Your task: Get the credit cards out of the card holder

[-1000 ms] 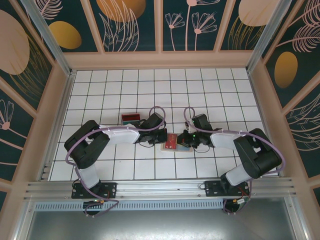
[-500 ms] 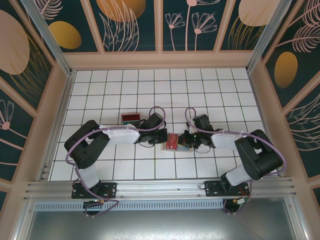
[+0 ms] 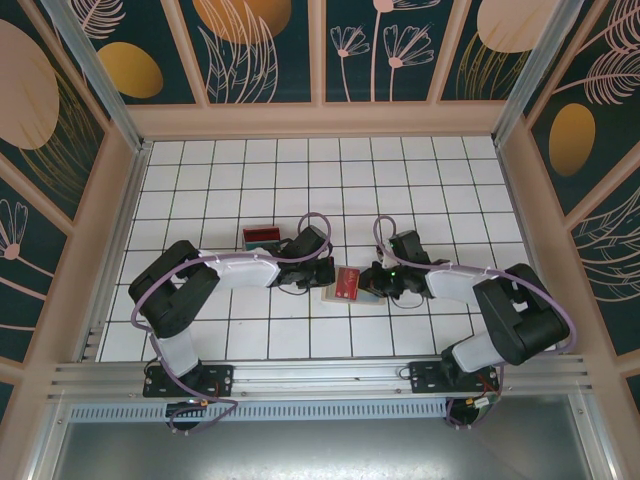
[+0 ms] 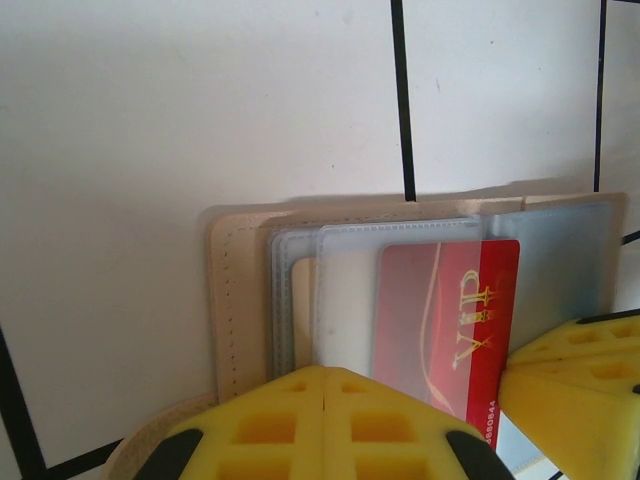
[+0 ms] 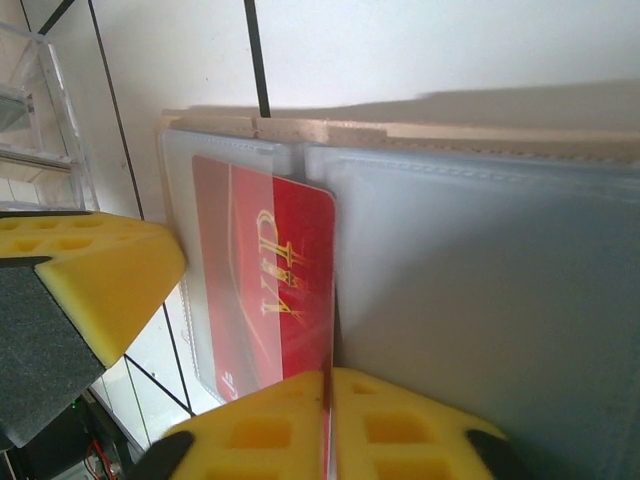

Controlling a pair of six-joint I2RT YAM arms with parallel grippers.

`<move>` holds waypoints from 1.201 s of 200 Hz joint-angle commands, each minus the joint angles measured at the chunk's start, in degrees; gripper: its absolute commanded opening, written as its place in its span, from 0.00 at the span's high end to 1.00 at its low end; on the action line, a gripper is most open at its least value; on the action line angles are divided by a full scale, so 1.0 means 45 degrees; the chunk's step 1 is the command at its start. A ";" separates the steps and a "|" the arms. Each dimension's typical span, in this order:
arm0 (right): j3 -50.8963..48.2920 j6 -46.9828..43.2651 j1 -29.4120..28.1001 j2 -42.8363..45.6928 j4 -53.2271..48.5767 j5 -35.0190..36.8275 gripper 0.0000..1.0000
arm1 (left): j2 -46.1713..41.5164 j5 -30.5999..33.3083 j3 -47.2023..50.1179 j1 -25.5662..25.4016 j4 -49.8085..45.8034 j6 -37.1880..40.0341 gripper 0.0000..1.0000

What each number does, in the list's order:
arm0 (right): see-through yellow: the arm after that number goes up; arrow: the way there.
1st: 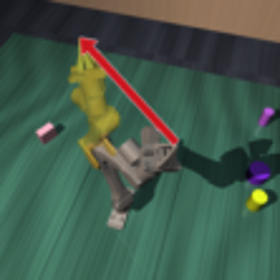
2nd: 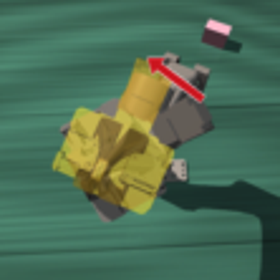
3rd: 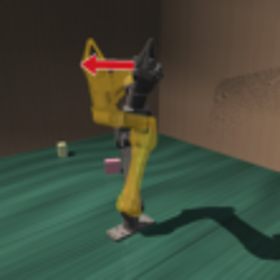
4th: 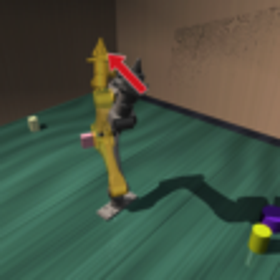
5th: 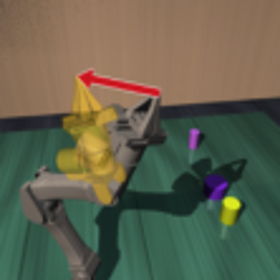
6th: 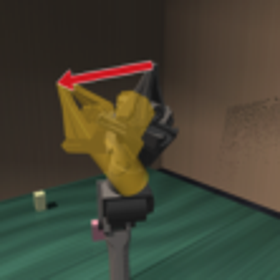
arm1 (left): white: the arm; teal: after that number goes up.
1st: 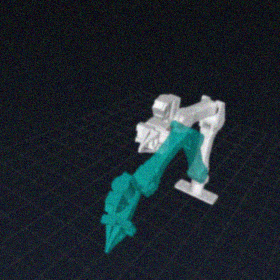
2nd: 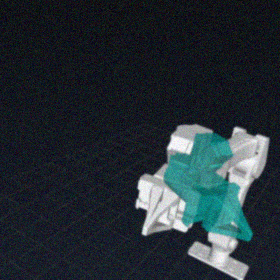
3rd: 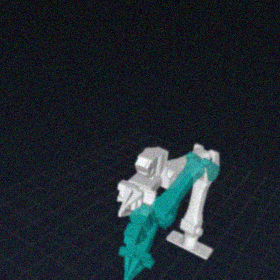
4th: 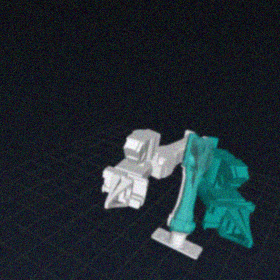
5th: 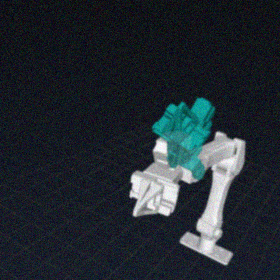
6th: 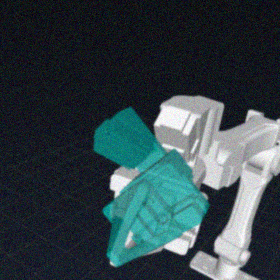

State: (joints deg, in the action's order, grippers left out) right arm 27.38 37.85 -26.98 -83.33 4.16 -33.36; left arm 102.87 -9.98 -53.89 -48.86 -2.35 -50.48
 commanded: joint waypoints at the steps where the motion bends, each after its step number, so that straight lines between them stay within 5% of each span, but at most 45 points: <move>1: -0.0229 0.0160 -0.0036 0.0009 0.0797 -0.0457 0.82 | 0.0498 0.0284 0.0450 -0.0050 -0.1297 -0.0100 1.00; 44: -0.0087 0.0273 -0.0127 -0.0524 0.1102 -0.0306 0.83 | 0.0514 0.0205 0.0447 -0.0060 -0.1233 -0.0111 1.00; 81: 0.0009 0.0017 -0.0034 -0.0523 0.0470 0.0063 1.00 | 0.0497 0.0276 0.0471 -0.0060 -0.1293 -0.0120 1.00; 240: -0.1362 -0.0996 0.2237 0.3451 -0.2393 0.0105 1.00 | 0.0002 0.0650 0.0229 -0.0052 -0.1557 0.0002 1.00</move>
State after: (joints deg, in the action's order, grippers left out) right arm 22.20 34.79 -18.52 -71.66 -1.45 -34.26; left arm 102.78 -9.69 -53.89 -48.97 -2.42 -50.68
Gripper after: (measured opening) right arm 0.050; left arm 0.064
